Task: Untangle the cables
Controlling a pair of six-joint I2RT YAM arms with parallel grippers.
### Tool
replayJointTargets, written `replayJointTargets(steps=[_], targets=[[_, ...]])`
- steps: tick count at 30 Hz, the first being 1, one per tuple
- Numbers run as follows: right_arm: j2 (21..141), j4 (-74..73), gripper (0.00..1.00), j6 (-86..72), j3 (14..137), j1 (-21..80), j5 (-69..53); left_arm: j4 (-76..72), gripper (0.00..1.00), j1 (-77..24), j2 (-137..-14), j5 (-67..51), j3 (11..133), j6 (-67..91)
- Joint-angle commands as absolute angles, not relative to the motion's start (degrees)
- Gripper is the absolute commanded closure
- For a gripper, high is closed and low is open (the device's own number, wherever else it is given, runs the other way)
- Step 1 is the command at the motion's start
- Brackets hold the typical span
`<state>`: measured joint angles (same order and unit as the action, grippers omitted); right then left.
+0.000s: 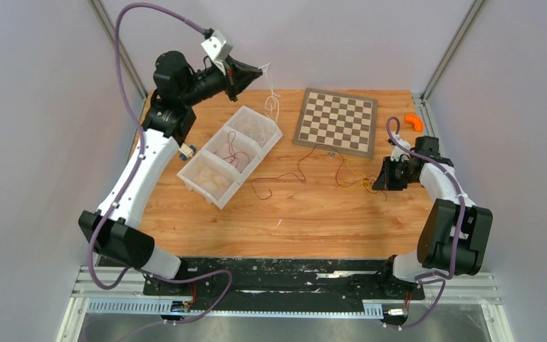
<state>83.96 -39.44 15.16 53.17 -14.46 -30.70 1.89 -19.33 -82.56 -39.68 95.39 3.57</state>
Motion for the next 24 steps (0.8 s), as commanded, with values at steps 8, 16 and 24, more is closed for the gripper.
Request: replayJointTargets(steps=[8, 16, 24], targets=[[79.14, -45.22, 1.0, 18.9, 58.14, -14.7, -39.11, -3.95, 1.0, -14.78, -97.32, -37.11, 90.27, -0.75], [78.99, -47.05, 1.0, 21.02, 59.23, -14.7, -37.04, -0.87, 1.0, -11.73, -106.65, -37.44, 91.07, -3.76], [80.03, -47.3, 1.0, 21.17, 60.02, -14.74, -37.54, 9.95, 1.0, -11.71, -112.3, -31.97, 94.5, -11.13]])
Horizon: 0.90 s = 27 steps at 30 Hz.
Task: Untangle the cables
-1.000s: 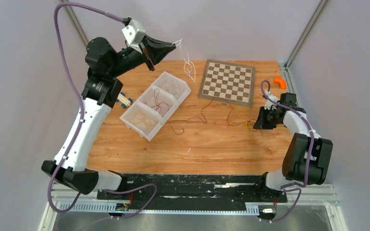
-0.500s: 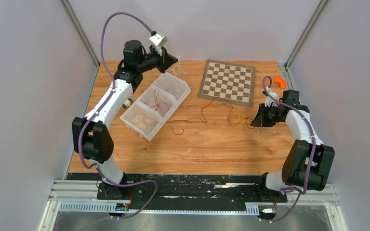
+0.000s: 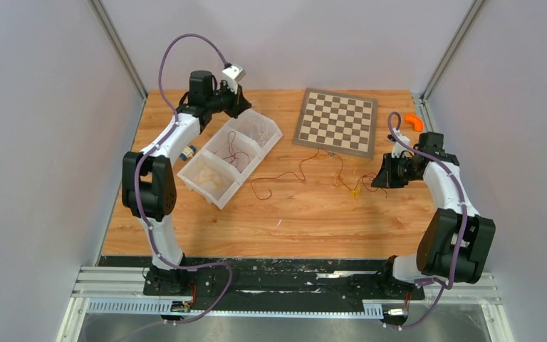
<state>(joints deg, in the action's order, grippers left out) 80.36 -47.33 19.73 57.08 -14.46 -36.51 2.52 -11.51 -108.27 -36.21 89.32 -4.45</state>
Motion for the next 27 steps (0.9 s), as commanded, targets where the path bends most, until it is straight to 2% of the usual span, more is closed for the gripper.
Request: replayJointTargets(steps=[1, 9, 11, 14, 15, 17, 19, 23, 27], targets=[[80.33, -47.47, 1.0, 21.18, 60.37, -14.74, -37.97, 12.23, 1.0, -11.7, -113.68, -30.97, 95.98, -12.11], [80.22, -50.31, 1.0, 23.7, 65.31, -14.03, -50.14, 28.76, 1.0, -11.77, -123.55, -24.67, 105.84, -16.98], [79.4, -50.34, 1.0, 24.25, 66.34, -12.74, -50.97, 31.39, 0.97, -11.78, -124.58, -23.45, 107.81, -17.01], [77.94, -50.36, 1.0, 24.83, 67.34, -10.41, -52.41, 32.37, 0.74, -11.73, -123.21, -23.88, 108.49, -16.3], [77.48, -50.35, 1.0, 24.87, 67.68, -9.79, -53.0, 32.11, 0.59, -11.7, -122.51, -25.48, 108.43, -15.68], [76.27, -50.29, 1.0, 24.9, 68.21, -8.46, -54.3, 30.36, 0.42, -11.69, -119.5, -27.96, 107.79, -13.8], [74.74, -50.35, 1.0, 24.95, 68.63, -7.32, -55.41, 27.49, 0.31, -11.69, -113.9, -31.59, 106.65, -11.69], [71.24, -50.1, 1.0, 24.71, 69.35, -5.51, -57.69, 20.8, 0.16, -11.78, -105.19, -40.21, 102.98, -8.33], [68.49, -48.85, 1.0, 20.61, 70.47, -3.98, -59.22, 12.3, 0.13, -12.37, -95.32, -52.95, 91.6, -5.87]])
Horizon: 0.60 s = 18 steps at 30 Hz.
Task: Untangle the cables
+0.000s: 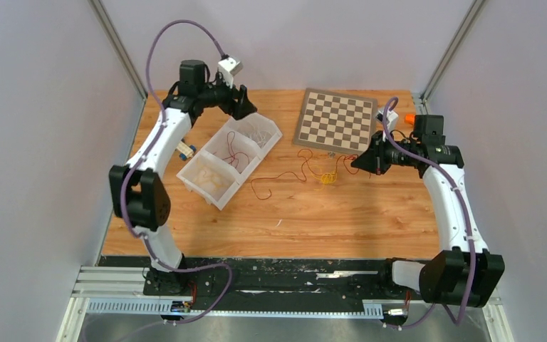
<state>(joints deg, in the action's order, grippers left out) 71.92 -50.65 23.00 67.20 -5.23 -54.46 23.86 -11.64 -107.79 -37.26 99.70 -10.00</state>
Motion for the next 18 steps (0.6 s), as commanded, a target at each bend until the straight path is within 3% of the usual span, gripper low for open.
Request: replayJointTargets(steps=[1, 5, 11, 18], targets=[[67.91, -48.14, 1.0, 19.25, 70.62, -3.78, -59.35, 9.67, 0.13, -12.73, -93.54, -54.25, 89.17, -5.44], [65.47, -44.66, 1.0, 14.55, 70.21, -2.9, -59.82, 4.64, 0.16, -17.61, -82.61, -57.2, 74.15, -6.12], [62.22, -43.29, 1.0, 12.21, 66.95, -1.11, -59.4, -0.47, 0.16, -35.6, -70.12, -47.12, 53.62, -11.6], [60.35, -41.01, 1.0, 8.21, 63.94, -0.55, -56.04, -0.55, 0.22, -43.47, -75.97, -42.8, 49.95, -22.31]])
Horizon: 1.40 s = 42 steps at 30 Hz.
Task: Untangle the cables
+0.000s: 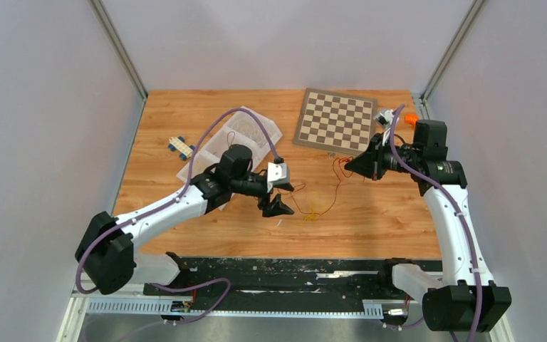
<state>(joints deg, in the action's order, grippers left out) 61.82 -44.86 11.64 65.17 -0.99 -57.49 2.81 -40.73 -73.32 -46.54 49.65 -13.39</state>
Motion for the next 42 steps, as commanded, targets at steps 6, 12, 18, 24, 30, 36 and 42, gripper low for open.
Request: replayJointTargets(steps=[6, 12, 18, 24, 30, 36, 42], targets=[[59.56, -40.72, 1.0, 8.18, 61.78, -0.53, -51.6, 3.47, 0.27, -48.52, -86.01, -37.26, 52.88, -32.13], [57.22, -40.93, 1.0, 7.77, 60.58, -0.61, -48.44, 3.54, 0.27, -50.24, -93.42, -29.92, 55.35, -43.23], [56.15, -41.32, 1.0, 6.65, 58.51, -0.55, -43.43, 3.79, 0.31, -50.48, -94.48, -33.46, 55.49, -46.46], [55.66, -41.52, 1.0, 6.85, 56.23, -0.67, -37.45, -1.54, 0.36, -50.92, -93.04, -34.81, 54.56, -39.7], [54.98, -41.79, 1.0, 6.0, 55.11, -0.63, -35.54, -4.61, 0.31, -49.49, -98.04, -28.69, 61.93, -26.1], [55.37, -41.83, 1.0, 7.04, 54.77, -0.7, -32.96, -2.16, 0.22, -49.38, -104.32, -25.68, 68.38, -23.79], [56.74, -41.75, 1.0, 12.03, 54.75, -0.75, -26.02, 13.27, 0.29, -49.39, -112.44, -27.88, 77.94, -27.2]])
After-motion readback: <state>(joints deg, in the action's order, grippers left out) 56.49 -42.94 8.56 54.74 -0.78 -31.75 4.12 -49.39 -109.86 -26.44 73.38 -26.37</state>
